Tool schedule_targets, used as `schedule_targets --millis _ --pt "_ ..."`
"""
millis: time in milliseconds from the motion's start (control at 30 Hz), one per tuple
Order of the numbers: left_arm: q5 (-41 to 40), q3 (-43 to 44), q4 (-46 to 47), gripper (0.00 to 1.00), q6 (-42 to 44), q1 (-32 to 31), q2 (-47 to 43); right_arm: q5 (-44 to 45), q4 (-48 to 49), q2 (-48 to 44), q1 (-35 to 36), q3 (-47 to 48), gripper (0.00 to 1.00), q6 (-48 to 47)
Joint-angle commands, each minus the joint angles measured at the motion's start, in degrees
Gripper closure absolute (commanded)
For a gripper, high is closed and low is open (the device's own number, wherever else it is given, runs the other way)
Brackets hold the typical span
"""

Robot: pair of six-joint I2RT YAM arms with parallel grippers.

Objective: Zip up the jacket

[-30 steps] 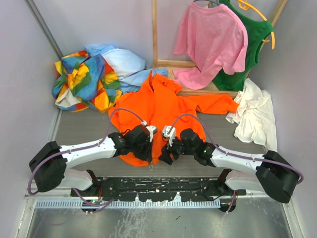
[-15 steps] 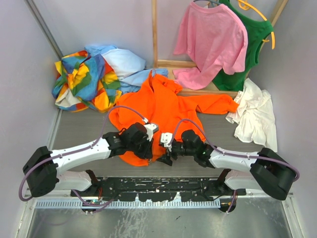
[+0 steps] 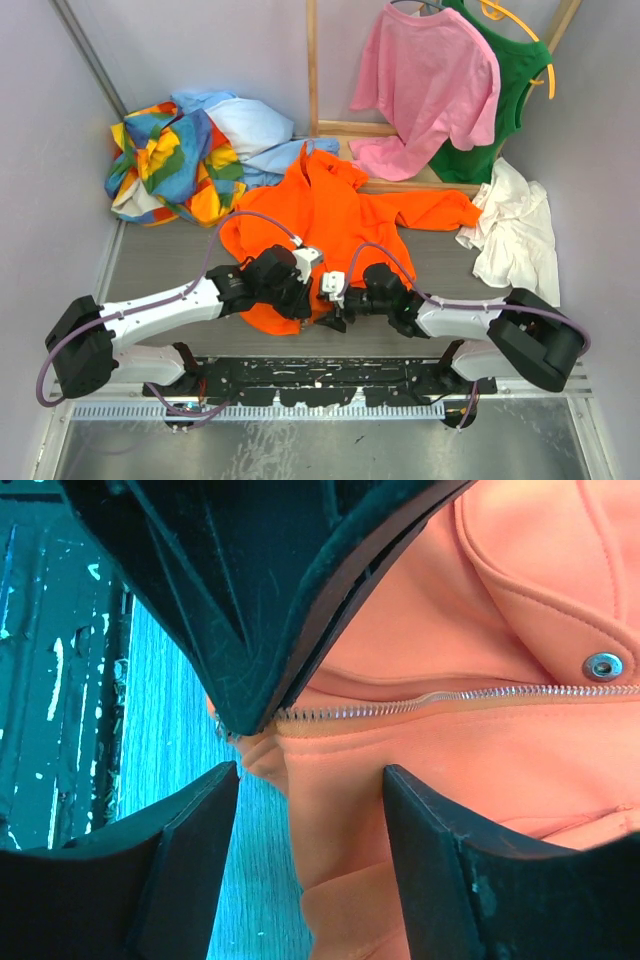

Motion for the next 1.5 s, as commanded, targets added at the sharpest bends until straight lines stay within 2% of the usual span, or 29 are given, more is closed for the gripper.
schedule_targets --millis 0,167,367,467,500,733,833,1133,1267,1467 --pt "1.94 1.88 3.92 1.00 1.41 0.28 -0.92 -1.58 6.53 1.76 0.08 0.05 0.38 1.10" --pt "2.24 2.43 4.64 1.00 1.79 0.25 -0.49 -2.72 7.48 4.45 0.08 0.85 0.49 1.95" --pt "0.98 2.42 4.27 1.00 2.87 0.31 -1.23 -3.39 8.77 3.05 -0.01 0.34 0.79 2.13" --pt "-2.84 2.89 2.58 1.00 3.16 0.26 -1.92 -4.60 7.05 1.81 -0.62 0.84 0.95 2.23" --pt "-4.51 3.04 2.03 0.95 3.14 0.31 -2.40 -4.86 5.79 1.30 -0.99 1.31 0.99 2.28" --pt "-9.83 -1.19 5.09 0.55 -0.64 0.25 -9.11 -4.34 -3.56 -2.28 -4.33 5.67 0.99 9.49" --pt "-11.04 -5.03 8.52 0.44 -4.10 0.29 -12.28 -2.31 -4.57 -3.74 -4.57 6.14 0.99 13.61" --pt "-8.60 -15.11 22.67 0.37 -11.52 0.31 -18.72 3.50 -7.36 -6.92 -4.92 7.43 0.99 22.83" --pt "-8.45 -17.34 26.87 0.37 -13.08 0.31 -19.16 5.61 -9.48 -7.07 -4.93 8.88 0.99 26.35" --pt "-8.47 -18.50 29.97 0.43 -13.53 0.24 -17.57 6.89 -7.60 -7.05 -4.93 7.91 0.99 29.21"
